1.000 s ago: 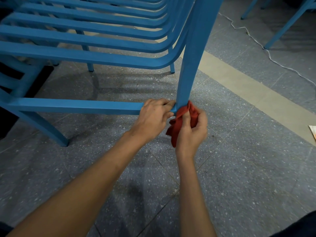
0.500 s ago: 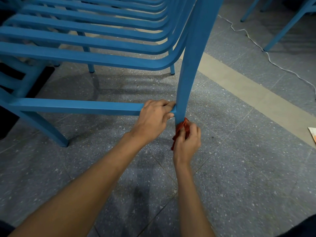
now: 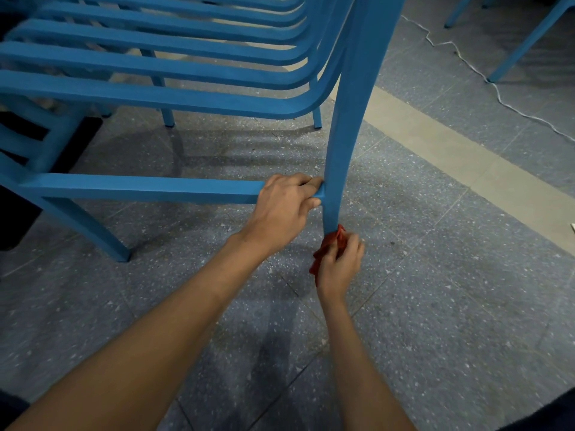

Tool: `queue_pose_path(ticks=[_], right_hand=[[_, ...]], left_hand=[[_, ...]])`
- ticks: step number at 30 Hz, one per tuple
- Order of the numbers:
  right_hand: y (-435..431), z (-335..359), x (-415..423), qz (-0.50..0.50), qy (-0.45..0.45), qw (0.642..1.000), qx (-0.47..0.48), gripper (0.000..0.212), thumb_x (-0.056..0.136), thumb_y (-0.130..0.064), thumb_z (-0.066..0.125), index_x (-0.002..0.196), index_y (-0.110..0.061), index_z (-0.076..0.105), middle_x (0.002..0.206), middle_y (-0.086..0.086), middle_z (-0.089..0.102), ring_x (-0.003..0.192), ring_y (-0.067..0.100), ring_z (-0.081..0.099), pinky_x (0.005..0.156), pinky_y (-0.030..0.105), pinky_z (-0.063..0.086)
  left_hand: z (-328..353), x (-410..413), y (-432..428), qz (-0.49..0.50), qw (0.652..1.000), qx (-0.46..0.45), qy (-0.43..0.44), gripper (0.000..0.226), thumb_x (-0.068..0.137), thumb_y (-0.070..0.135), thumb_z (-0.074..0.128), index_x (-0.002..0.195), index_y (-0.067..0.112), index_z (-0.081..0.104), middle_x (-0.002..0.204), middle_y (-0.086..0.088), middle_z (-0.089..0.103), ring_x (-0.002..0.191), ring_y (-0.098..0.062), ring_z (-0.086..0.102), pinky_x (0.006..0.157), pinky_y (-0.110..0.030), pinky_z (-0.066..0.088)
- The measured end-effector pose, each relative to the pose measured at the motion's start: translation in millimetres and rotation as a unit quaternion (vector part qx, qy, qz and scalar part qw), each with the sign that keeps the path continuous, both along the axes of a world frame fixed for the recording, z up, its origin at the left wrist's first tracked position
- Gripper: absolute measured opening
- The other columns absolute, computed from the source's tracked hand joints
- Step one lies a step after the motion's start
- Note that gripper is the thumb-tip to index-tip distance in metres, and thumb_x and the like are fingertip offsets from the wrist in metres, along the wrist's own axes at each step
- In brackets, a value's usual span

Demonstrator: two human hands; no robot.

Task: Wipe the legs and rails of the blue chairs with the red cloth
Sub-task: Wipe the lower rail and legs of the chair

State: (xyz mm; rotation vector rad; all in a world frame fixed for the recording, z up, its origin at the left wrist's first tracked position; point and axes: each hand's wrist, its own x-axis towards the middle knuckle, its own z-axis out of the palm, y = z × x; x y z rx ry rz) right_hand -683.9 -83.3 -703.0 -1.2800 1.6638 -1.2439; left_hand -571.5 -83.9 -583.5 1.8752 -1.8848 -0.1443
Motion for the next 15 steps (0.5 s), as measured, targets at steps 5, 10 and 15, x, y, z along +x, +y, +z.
queue_pose_path(ticks=[5, 10, 15], right_hand=[[-4, 20, 5, -0.023, -0.030, 0.999, 0.001, 0.009, 0.087, -0.009, 0.058, 0.095, -0.005, 0.059, 0.096, 0.009, 0.054, 0.081, 0.022, 0.055, 0.073, 0.042, 0.051], [-3, 40, 14, -0.039, -0.041, 0.992, -0.109, 0.012, 0.092, -0.012, 0.053, 0.091, -0.001, 0.057, 0.091, 0.006, 0.051, 0.076, 0.000, 0.048, 0.067, 0.008, 0.037], [-12, 1, 20, -0.102, -0.088, 0.991, -0.014, 0.011, 0.096, -0.008, 0.046, 0.094, 0.000, 0.053, 0.097, 0.016, 0.054, 0.082, 0.020, 0.051, 0.064, 0.006, 0.035]], left_hand=[[0, 0, 0, 0.001, 1.000, -0.004, -0.007, 0.036, 0.093, 0.021, 0.055, 0.128, 0.014, 0.057, 0.116, 0.000, 0.064, 0.103, -0.021, 0.054, 0.093, -0.024, 0.025], [-2, -1, -1, -0.003, 1.000, -0.018, -0.005, 0.035, 0.092, 0.021, 0.056, 0.127, 0.013, 0.058, 0.112, -0.002, 0.065, 0.101, -0.022, 0.056, 0.094, -0.027, 0.028], [-9, -1, 2, -0.004, 0.997, -0.071, -0.022, 0.034, 0.091, 0.019, 0.058, 0.123, 0.010, 0.060, 0.106, -0.003, 0.067, 0.094, -0.023, 0.058, 0.091, -0.029, 0.030]])
